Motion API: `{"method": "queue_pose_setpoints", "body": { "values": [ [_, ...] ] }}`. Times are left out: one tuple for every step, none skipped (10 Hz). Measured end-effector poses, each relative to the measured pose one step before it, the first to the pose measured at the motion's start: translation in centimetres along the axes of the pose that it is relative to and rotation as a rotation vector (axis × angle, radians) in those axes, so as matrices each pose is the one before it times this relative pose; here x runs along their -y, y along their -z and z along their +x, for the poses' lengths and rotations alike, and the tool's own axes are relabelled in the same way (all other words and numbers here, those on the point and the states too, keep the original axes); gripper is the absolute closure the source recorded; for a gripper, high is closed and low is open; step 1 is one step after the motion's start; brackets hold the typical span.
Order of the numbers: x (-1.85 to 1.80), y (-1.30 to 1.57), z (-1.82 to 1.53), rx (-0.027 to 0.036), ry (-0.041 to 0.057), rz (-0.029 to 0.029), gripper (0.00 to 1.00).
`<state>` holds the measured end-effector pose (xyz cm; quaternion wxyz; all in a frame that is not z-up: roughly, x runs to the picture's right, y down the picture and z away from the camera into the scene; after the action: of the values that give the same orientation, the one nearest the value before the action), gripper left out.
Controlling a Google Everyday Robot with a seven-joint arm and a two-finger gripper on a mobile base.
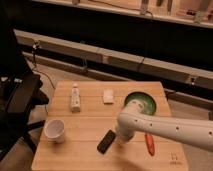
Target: Push the eraser across the table
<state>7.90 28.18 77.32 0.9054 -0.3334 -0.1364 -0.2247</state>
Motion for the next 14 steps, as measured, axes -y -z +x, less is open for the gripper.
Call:
{"method": "queue_pose_setpoints", "body": {
  "values": [
    [0.269,-0.291,-0.875,-0.0001,0.03237,-0.0136,1.0],
    [0.494,-0.308,-1.048,0.00526,0.02983,-0.01068,1.0],
    [0.603,-0.22,-0.888,0.00508,0.03564,-0.00751,1.0],
    [0.162,-0.044,-0.311,0.00745,0.02474,-0.00589,1.0],
    [0.368,0.036,-0.229,-0.00405,0.0131,0.00241,1.0],
    [0.201,0.125,0.132,-0.00398,-0.01632,0.00563,1.0],
    [-0.25,0.112,0.731,-0.00737,-0.02003,0.00399,1.0],
    [-0.105,-0.01,0.285,-0.00164,-0.00549,-0.00018,1.0],
    [0.223,0.008,-0.125,0.00035,0.01917,0.00044,1.0],
    [0.456,-0.071,-0.478,-0.00155,0.02002,-0.00262,1.0],
    [0.637,-0.073,-0.727,-0.00128,0.02375,-0.00348,1.0],
    [0.657,-0.021,-0.651,0.00019,0.01218,0.00122,1.0],
    [0.135,-0.046,0.024,-0.00348,-0.00661,-0.00001,1.0],
    [-0.135,0.057,0.369,-0.00271,-0.00809,0.00124,1.0]
  ]
}}
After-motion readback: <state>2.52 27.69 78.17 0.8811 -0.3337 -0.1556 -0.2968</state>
